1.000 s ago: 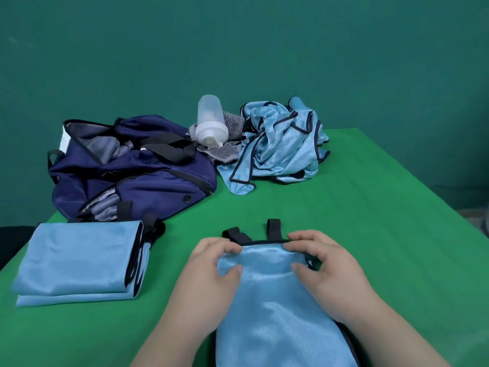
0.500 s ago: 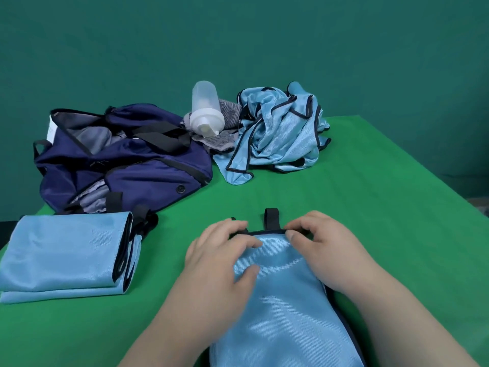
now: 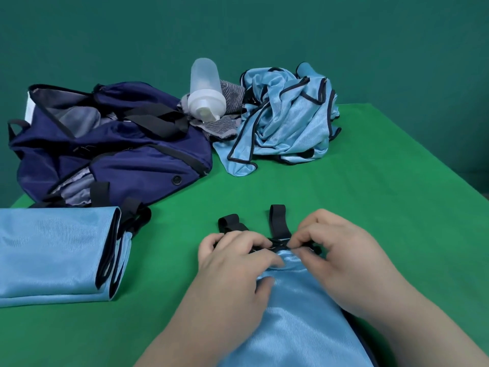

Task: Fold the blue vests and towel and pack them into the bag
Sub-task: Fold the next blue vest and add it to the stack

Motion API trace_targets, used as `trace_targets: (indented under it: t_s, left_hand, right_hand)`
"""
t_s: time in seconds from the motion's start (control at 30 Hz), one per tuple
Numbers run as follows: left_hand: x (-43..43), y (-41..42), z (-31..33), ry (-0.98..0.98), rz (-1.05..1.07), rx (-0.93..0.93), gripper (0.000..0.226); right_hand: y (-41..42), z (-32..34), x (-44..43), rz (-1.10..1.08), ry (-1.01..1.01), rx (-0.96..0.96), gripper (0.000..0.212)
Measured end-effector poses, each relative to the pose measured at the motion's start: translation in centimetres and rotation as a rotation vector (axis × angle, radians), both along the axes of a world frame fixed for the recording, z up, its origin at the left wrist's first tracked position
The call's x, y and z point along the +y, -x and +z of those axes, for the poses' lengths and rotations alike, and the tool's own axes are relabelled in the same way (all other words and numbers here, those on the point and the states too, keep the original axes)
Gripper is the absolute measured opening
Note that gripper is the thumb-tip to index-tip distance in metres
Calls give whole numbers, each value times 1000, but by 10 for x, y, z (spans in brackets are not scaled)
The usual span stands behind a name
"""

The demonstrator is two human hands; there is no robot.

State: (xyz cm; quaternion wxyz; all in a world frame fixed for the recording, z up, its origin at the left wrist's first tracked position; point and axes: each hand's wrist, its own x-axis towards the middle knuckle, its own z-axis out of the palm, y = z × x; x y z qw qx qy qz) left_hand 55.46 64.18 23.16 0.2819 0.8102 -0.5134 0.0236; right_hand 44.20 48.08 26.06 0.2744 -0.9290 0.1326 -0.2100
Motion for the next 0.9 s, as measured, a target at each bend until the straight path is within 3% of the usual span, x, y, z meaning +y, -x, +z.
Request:
trace_targets:
  t_s: [0.2, 0.33, 0.47, 0.53, 0.63, 0.9]
  left_hand:
    - [-2, -2, -4, 38, 26, 11, 22]
    - [-1, 0, 0, 77, 26, 39, 16]
    - [0, 0, 2, 93, 13, 58, 16]
    - [0, 0, 1, 92, 11, 58, 17]
    - [0, 0, 1, 72, 14, 66, 21]
    - [0, 0, 1, 51, 4, 54, 19]
  right_hand:
    - [0, 0, 2, -4, -114, -73, 50]
    - [0, 2, 2, -29, -177, -149, 28]
    - [-4, -2, 2, -147, -387, -148, 18]
    - [-7, -5, -2, -227, -284, -74, 11]
    - [-6, -8, -4, -255, -168, 88, 25]
    - [-3, 1, 0, -200, -37, 141, 17]
